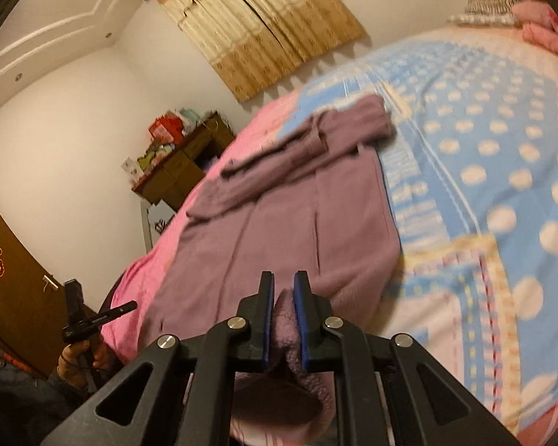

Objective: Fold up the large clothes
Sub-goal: 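Lift the side edge with both tools and fold it across the zipper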

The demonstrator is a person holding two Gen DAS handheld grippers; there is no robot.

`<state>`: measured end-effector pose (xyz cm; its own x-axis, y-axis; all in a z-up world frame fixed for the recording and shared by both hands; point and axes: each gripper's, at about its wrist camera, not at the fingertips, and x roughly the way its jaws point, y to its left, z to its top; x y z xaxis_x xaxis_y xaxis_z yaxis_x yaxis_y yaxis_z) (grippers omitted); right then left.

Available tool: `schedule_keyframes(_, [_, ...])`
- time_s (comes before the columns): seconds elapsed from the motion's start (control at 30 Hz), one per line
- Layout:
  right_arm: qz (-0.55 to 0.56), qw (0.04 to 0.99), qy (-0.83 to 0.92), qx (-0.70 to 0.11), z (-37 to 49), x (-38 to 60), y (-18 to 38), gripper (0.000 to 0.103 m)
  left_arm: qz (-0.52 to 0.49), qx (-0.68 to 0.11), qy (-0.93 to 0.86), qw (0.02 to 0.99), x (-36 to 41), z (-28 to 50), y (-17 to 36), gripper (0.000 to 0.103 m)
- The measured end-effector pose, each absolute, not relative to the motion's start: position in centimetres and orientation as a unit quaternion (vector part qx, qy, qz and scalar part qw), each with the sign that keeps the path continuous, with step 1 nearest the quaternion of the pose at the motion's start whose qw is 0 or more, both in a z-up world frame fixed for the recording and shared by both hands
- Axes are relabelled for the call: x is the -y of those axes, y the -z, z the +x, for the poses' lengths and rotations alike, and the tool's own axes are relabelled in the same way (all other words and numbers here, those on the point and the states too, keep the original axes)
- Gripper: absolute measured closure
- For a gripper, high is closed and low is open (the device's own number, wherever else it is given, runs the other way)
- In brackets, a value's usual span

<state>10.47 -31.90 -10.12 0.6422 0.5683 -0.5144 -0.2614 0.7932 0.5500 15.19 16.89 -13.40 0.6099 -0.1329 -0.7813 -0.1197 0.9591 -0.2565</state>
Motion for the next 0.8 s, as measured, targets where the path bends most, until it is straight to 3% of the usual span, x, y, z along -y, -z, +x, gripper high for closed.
schedule_keyframes(0.03, [0.22,0.877,-0.23,-0.361,10.1,32.2,10.9,0.089,-0.161,-0.439,-0.006,0.884,-17.3,14.3,14.2,0.02])
schedule_keyframes(0.1, [0.21,0.876,-0.213,-0.377,9.6,32.4,11.8,0.075,-0.19,-0.446,0.009,0.875,-17.6,13.5,15.3,0.02])
schedule_keyframes(0.13, [0.206,0.877,-0.199,-0.385,9.4,32.7,12.3,0.054,-0.194,-0.453,0.019,0.87,-17.3,13.3,15.7,0.02])
schedule_keyframes(0.17, [0.206,0.878,-0.185,-0.39,9.1,33.1,12.7,0.041,-0.191,-0.455,0.016,0.87,-17.1,13.2,16.0,0.02])
schedule_keyframes(0.2, [0.208,0.879,-0.176,-0.39,8.9,33.4,13.0,0.041,-0.187,-0.456,0.016,0.87,-16.6,13.1,16.2,0.021])
schedule_keyframes(0.33, [0.226,0.866,-0.17,-0.412,8.7,34.4,14.3,0.041,-0.182,-0.471,0.048,0.862,-14.9,13.4,17.1,0.037])
schedule_keyframes(0.43, [0.235,0.852,-0.183,-0.431,8.5,34.3,15.4,0.041,-0.185,-0.472,0.052,0.86,-14.5,13.6,17.5,0.038])
schedule_keyframes(0.47, [0.238,0.849,-0.189,-0.433,8.4,34.1,15.7,0.046,-0.183,-0.47,0.055,0.862,-14.6,13.6,17.3,0.04])
schedule_keyframes(0.5, [0.239,0.845,-0.199,-0.435,8.2,33.8,15.8,0.05,-0.183,-0.467,0.061,0.863,-14.6,13.6,17.1,0.062])
schedule_keyframes(0.53, [0.236,0.843,-0.211,-0.436,8.1,33.2,15.9,0.064,-0.181,-0.467,0.07,0.863,-14.7,13.5,16.8,0.096])
schedule_keyframes(0.57, [0.227,0.842,-0.22,-0.436,8.0,32.6,15.8,0.077,-0.179,-0.468,0.089,0.861,-14.7,13.7,16.6,0.095])
schedule_keyframes(0.8, [0.256,0.853,-0.249,-0.381,8.0,33.1,13.4,0.082,-0.232,-0.403,0.142,0.874,-16.4,14.0,13.2,0.096])
